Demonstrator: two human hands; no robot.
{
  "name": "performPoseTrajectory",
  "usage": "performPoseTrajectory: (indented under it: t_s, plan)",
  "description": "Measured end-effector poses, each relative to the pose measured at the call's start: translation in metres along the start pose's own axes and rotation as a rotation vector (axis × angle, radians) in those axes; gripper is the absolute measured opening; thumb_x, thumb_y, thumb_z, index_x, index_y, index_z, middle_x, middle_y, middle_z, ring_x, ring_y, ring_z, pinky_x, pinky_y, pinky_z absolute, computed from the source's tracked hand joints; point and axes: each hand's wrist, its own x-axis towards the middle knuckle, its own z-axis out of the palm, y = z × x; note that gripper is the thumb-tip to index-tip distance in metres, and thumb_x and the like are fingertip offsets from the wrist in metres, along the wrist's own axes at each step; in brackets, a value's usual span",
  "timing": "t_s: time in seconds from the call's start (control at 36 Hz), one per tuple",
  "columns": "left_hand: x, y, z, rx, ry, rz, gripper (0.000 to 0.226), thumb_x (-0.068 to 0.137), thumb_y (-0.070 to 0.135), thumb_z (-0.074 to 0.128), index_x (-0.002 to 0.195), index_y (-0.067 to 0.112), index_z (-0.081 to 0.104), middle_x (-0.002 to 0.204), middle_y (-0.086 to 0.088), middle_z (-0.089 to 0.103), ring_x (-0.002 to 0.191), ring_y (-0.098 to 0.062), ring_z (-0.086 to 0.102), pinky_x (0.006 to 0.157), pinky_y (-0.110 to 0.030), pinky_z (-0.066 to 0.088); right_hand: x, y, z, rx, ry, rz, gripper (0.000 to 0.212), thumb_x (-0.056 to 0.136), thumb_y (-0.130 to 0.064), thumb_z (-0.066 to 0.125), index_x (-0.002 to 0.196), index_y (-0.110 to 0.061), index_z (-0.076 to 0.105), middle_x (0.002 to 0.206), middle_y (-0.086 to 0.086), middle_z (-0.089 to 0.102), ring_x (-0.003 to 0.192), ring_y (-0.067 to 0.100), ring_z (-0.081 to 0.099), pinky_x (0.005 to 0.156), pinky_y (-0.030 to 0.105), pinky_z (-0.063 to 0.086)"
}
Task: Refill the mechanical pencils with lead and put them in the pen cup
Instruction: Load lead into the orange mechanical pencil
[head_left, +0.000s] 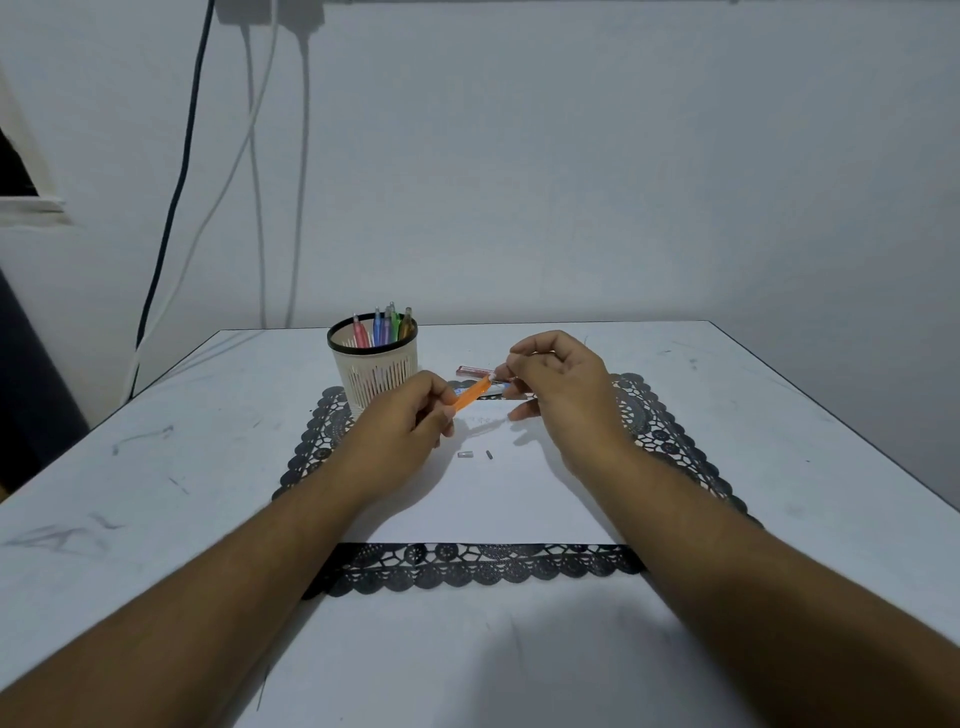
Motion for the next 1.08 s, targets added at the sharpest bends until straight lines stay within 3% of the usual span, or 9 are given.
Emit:
performPoseTrajectory:
  t_s: [0.28, 0.39, 0.53, 0.92, 1.08]
  plan:
    - [-0.0009, 0.0009, 0.0002, -0.023, -0.002, 0.001, 0.014, 0.105, 0.017, 0.054, 0.098, 0.028, 0.060, 0.081, 0.008, 0.070, 0.074, -0.016, 0.063, 0.069, -0.029, 0.048, -0.0018, 0.0004, 0.0007, -0.016, 0.004, -0.020, 0.010, 0.092, 0.000, 0.066, 0.093, -0.009, 0.067, 0.085, 0.013, 0.076, 0.068, 0.016, 0.065, 0.055, 0.030, 0.055]
    - [-0.0013, 0.0002, -0.0001, -0.035, -0.002, -0.001, 0.013, 0.105, 0.017, 0.054, 0.099, 0.027, 0.060, 0.080, 0.007, 0.070, 0.072, -0.013, 0.063, 0.069, -0.028, 0.049, -0.0031, 0.0019, 0.0029, -0.043, -0.002, -0.054, 0.009, 0.090, 0.000, 0.068, 0.093, -0.008, 0.068, 0.088, 0.019, 0.075, 0.073, 0.016, 0.066, 0.057, 0.032, 0.055]
    - [-0.0012, 0.0010, -0.0005, -0.035, -0.006, -0.001, 0.013, 0.105, 0.016, 0.054, 0.099, 0.026, 0.060, 0.081, 0.007, 0.070, 0.072, -0.012, 0.063, 0.068, -0.027, 0.048, -0.0036, -0.0011, 0.0023, -0.009, 0.048, -0.072, 0.008, 0.094, -0.001, 0.065, 0.093, -0.009, 0.067, 0.082, 0.008, 0.076, 0.073, 0.018, 0.065, 0.055, 0.029, 0.054]
    - [-0.0022, 0.0042, -0.0010, -0.040, -0.001, 0.008, 0.011, 0.105, 0.015, 0.054, 0.100, 0.022, 0.061, 0.080, 0.005, 0.070, 0.070, -0.010, 0.062, 0.063, -0.016, 0.045, -0.0037, -0.0031, -0.0006, -0.046, 0.115, -0.127, 0.008, 0.099, -0.007, 0.059, 0.098, -0.014, 0.063, 0.085, 0.005, 0.076, 0.071, 0.014, 0.065, 0.057, 0.032, 0.054]
    - [-0.0020, 0.0011, 0.0003, -0.052, -0.012, 0.012, 0.012, 0.105, 0.014, 0.055, 0.100, 0.023, 0.061, 0.079, 0.007, 0.070, 0.072, -0.014, 0.063, 0.071, -0.033, 0.050, -0.0057, 0.0005, 0.0015, -0.094, 0.060, -0.126, 0.007, 0.100, -0.008, 0.059, 0.098, -0.015, 0.063, 0.083, 0.005, 0.076, 0.072, 0.014, 0.066, 0.058, 0.034, 0.052]
